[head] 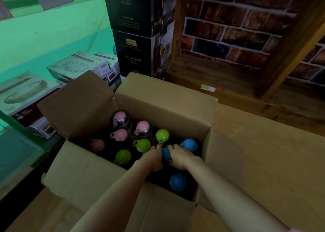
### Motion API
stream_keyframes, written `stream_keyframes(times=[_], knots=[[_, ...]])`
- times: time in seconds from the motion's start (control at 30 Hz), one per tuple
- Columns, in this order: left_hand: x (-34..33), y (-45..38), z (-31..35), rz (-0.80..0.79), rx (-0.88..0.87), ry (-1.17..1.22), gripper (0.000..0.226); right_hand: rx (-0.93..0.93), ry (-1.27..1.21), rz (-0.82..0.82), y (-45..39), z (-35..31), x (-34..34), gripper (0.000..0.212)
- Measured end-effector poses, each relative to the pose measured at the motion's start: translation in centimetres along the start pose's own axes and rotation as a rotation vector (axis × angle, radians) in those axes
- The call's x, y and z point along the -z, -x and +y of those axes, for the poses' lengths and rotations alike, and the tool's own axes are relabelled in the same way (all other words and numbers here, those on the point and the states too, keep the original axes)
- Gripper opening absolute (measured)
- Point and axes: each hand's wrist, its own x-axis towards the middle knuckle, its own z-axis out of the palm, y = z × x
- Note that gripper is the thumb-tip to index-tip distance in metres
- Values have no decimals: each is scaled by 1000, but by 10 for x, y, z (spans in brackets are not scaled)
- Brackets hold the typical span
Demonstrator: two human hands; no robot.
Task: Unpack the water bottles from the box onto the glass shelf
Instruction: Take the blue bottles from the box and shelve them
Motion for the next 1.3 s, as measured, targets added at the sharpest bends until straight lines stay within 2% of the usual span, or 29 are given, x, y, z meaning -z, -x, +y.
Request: stream_keyframes(times=[0.1,0.3,0.43,0.53,0.63,0.83,0.93,1.13,1.3], knots=[[-3,-5,-5,-13,-15,55,77,-22,19,-4,-9,-3,-13,72],[-1,-7,-4,26,-61,119,84,-12,49,162,-14,-1,-19,58],[9,3,-4,140,-119,213,83,12,-100,222,-2,-2,2,65],[27,18,-4,203,-155,342,101,48,-232,249,12,-6,29,72],[49,31,-3,234,-166,430,107,83,-354,254,29,-14,58,60],[101,63,-3,266,-204,617,92,181,-455,329,63,-47,114,54],[131,84,-5,307,-222,692,95,231,-467,370,80,-65,141,60],[192,136,-12,523,-290,689,84,366,-472,454,116,-111,199,58],[234,183,-23,611,-290,714,75,444,-417,507,144,-151,235,62]])
